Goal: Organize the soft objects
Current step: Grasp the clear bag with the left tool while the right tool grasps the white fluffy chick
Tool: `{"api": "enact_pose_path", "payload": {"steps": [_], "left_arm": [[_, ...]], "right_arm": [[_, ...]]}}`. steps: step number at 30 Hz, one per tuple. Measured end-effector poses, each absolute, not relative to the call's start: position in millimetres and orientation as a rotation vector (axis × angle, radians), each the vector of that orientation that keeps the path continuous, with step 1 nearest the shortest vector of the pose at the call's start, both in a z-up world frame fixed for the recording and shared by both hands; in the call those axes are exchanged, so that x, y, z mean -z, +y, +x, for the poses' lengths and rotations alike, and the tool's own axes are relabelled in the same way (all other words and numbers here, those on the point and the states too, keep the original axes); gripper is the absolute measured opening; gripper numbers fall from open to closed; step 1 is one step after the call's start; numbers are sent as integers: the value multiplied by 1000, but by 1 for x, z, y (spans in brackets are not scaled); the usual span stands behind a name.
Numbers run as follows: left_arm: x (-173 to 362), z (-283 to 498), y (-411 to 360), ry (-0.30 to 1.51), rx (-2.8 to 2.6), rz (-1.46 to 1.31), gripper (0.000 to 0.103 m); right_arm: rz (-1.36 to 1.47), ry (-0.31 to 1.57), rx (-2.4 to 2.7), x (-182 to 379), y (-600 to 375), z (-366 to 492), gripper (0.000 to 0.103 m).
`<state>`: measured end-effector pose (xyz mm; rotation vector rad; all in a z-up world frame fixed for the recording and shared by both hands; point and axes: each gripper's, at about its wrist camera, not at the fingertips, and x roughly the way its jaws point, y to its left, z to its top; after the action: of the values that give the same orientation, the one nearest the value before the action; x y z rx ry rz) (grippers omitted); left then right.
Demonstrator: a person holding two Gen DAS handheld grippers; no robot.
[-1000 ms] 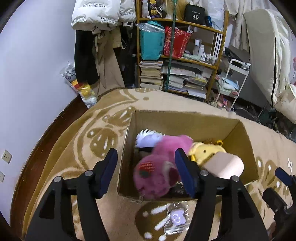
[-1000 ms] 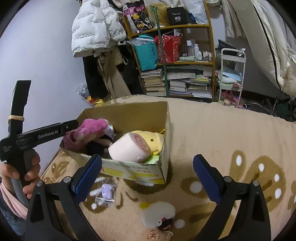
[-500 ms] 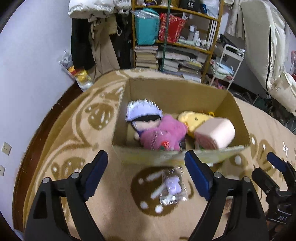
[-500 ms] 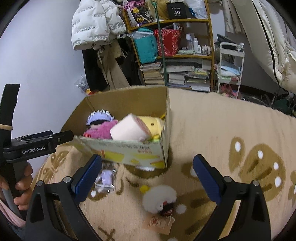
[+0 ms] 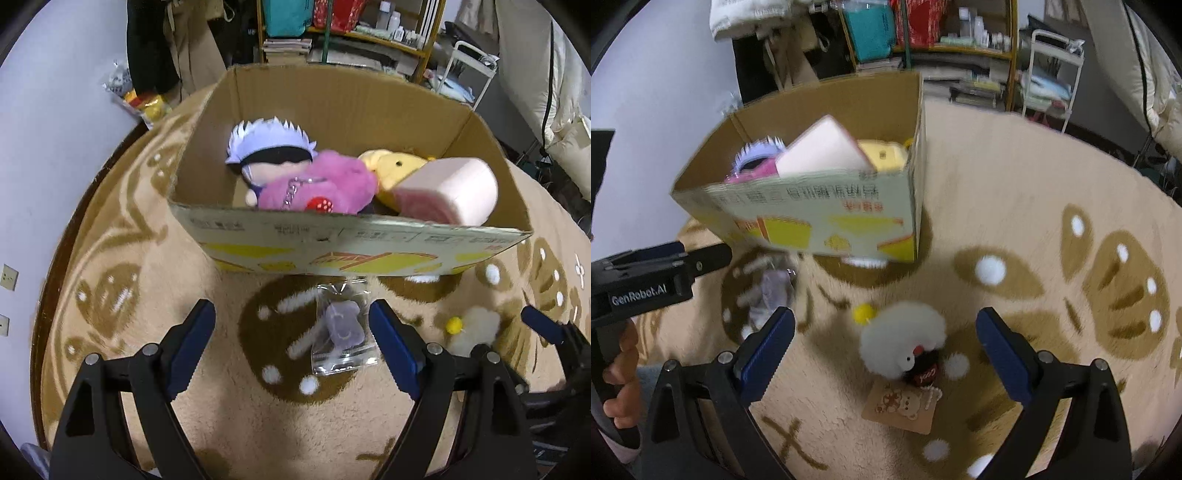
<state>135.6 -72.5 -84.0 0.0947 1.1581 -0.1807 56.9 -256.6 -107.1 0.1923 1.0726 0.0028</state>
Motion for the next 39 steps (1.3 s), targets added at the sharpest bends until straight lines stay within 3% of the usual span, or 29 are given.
{"api": "enact_pose_path", "payload": {"steps": [10,16,39], "left_arm": [[125,152,-83,1271,204,39,84],[142,159,-85,1306,204,29,84],[159,161,-128,1251,200,113,85]], "right_arm": [[173,1194,-6,137,-249,66,100],[224,1254,-21,151,-258,70,74],[196,1290,4,171,-245,80,74]]}}
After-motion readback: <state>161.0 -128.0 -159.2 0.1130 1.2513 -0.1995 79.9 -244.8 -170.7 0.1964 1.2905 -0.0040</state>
